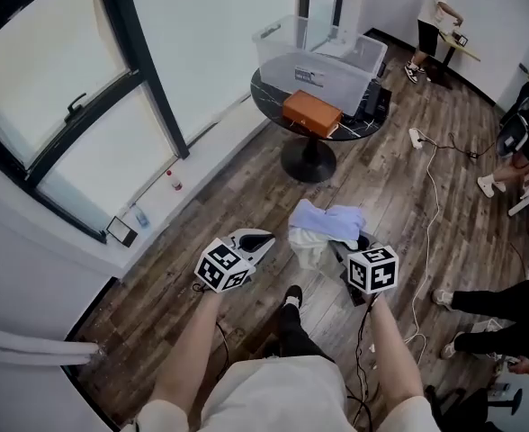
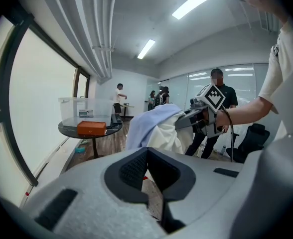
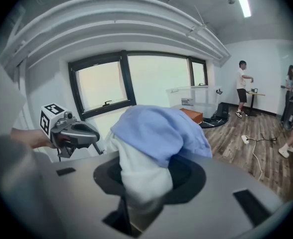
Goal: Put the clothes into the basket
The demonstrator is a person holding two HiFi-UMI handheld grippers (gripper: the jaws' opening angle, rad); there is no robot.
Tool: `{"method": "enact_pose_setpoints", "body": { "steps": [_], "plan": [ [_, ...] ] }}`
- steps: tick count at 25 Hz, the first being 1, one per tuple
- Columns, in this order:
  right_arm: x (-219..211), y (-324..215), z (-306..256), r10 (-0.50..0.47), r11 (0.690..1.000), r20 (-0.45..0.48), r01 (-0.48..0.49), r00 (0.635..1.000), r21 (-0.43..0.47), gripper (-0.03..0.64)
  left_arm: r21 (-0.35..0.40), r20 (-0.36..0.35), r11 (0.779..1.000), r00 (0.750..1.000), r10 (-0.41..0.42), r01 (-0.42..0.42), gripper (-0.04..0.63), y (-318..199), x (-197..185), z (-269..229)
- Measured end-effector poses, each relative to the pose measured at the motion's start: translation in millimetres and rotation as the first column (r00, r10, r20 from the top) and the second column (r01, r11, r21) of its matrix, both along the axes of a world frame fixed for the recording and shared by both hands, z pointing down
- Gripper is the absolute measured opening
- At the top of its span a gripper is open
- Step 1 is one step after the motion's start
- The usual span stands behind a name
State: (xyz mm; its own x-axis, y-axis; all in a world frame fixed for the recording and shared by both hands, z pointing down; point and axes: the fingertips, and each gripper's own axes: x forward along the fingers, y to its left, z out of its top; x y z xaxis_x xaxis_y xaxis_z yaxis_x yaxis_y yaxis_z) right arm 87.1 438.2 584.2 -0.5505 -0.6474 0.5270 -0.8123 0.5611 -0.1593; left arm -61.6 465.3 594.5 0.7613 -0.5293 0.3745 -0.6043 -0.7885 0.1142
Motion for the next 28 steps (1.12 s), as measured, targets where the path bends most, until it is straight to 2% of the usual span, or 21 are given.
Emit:
{"method": "enact_pose_setpoints", "body": {
  "steps": [4,10,16,28],
  "plan": [
    [0.1,-51.6,-7.8,-0.009,1.0,0.006,0.009,1.0,0.01,0.149,-0.017,0.023,1.0,1.0,0.013,-0.013,0.014,-50.6,4.6,-4.2],
    [11.6,-129.9,-20.8,-0.025,0.999,0.011,0.025,1.0,0.03,0.149,-0.002,0.039,1.0,0.999,0.001,-0.001,0.014,-139.1,11.8,-16.5],
    [21.7,-194.3,-23.0,-0.051,0.998,0.027,0.05,0.998,0.029,0.149,0.004,0.032,1.0,0.999,-0.017,0.017,0.014,-214.5,22.2,-21.2],
    [9.2,-300.4,-30.2,-0.059,0.998,0.04,0.058,0.997,0.028,0.149,0.043,0.046,0.999,0.999,-0.017,0.015,0.014,-323.2,19.5,-41.9]
  ]
}}
